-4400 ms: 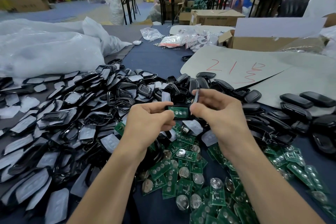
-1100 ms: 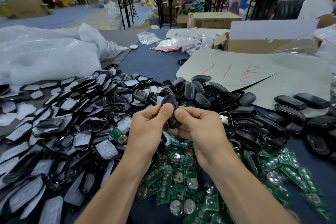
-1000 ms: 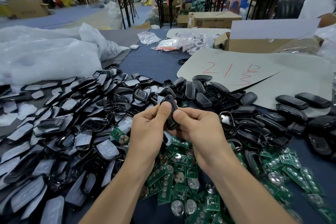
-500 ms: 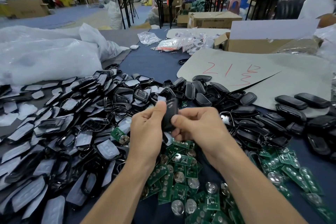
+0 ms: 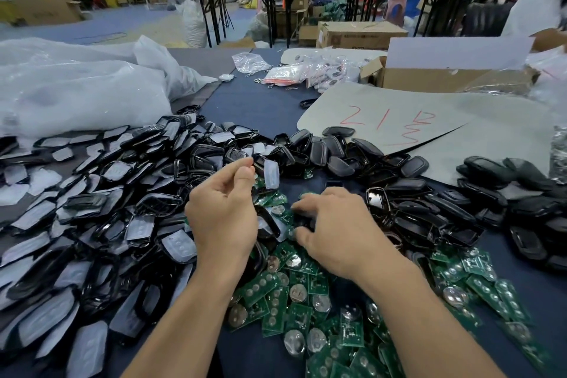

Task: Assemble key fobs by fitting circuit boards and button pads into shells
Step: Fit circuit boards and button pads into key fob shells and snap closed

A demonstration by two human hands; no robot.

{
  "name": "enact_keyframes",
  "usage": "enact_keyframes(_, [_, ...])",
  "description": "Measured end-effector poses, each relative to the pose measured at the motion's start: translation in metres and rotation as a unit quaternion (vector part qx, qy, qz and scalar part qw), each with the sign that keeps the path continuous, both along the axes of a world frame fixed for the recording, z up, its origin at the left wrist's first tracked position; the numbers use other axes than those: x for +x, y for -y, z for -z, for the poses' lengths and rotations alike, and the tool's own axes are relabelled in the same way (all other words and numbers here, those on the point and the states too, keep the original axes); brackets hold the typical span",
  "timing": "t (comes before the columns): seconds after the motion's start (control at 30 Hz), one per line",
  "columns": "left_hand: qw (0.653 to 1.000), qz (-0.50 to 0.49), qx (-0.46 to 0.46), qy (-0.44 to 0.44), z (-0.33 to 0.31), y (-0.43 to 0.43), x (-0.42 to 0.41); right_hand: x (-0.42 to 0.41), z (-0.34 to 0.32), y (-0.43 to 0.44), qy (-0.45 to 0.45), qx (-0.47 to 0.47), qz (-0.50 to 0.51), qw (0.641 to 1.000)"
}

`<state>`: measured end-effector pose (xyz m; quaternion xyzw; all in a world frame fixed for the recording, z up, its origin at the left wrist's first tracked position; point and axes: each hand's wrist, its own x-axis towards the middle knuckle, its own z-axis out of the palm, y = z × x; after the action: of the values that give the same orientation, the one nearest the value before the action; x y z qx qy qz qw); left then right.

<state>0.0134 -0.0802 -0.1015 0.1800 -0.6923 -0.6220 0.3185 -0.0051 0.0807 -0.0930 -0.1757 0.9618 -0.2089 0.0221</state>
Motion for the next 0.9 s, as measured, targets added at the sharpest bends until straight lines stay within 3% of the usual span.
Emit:
enact_keyframes(0.07, [1.0,0.002,-0.013,0.008,0.0,0.0,0.0,0.0,-0.002,-0.001,0.008,-0.003,-0.006,1.0])
enact_keyframes(0.23, [0.997,0.016,-0.064,0.027,-0.002,-0.001,0.003,-0.004,-0.003,-0.009,-0.062,-0.234,0.106,0.964])
enact_keyframes(0.3, [0.993,0.052,-0.099,0.03,-0.001,-0.003,0.004,-0.004,-0.004,-0.006,-0.066,-0.358,0.142,0.92])
enact_keyframes(0.4, [0.969,0.166,-0.18,0.04,0.0,-0.007,0.007,-0.004,-0.004,-0.002,0.023,-0.527,0.164,0.833])
enact_keyframes(0.5, [0.942,0.225,-0.236,0.082,0.0,-0.01,0.009,-0.005,-0.002,-0.005,0.105,-0.565,0.124,0.809])
enact_keyframes(0.6, [0.937,0.156,-0.291,0.112,0.0,-0.006,0.007,-0.011,-0.004,-0.012,0.195,-0.602,0.096,0.769])
enact_keyframes(0.8, [0.945,0.038,-0.295,0.132,-0.003,-0.008,0.007,-0.019,-0.001,-0.019,0.091,-0.635,0.215,0.736])
enact_keyframes(0.9, [0.949,0.002,-0.28,0.143,-0.005,-0.003,0.005,-0.017,-0.001,-0.019,0.093,-0.614,0.193,0.76])
